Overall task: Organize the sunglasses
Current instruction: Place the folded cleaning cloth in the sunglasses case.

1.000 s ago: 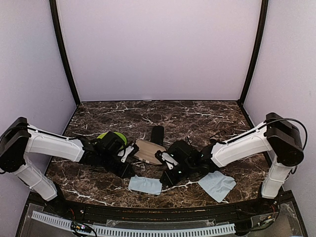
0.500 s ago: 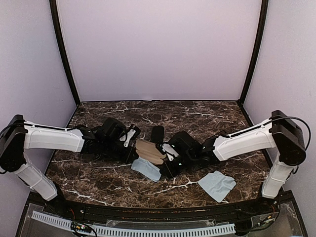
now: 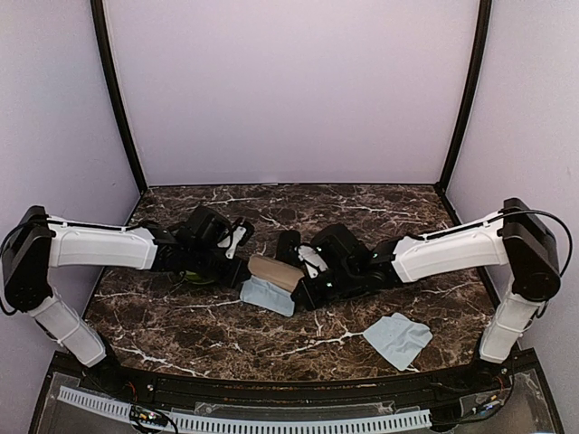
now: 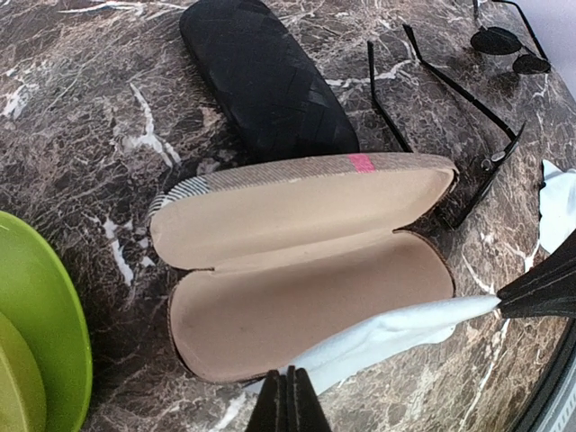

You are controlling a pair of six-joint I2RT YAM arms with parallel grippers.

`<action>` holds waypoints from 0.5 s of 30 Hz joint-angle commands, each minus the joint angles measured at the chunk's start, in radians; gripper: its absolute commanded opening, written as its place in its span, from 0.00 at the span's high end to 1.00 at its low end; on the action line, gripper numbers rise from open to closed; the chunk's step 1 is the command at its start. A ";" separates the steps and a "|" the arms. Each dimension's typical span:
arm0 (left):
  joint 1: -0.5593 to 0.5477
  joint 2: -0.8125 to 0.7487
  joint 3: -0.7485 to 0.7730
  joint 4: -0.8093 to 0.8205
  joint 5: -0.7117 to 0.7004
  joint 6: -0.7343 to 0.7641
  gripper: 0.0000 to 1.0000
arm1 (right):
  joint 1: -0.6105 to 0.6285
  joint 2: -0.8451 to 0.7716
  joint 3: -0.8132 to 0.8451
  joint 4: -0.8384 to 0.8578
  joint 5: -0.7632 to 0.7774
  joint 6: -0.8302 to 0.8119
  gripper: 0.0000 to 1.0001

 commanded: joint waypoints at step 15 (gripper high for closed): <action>0.064 0.056 0.103 -0.058 -0.016 0.052 1.00 | -0.060 0.067 0.101 0.010 -0.040 -0.018 1.00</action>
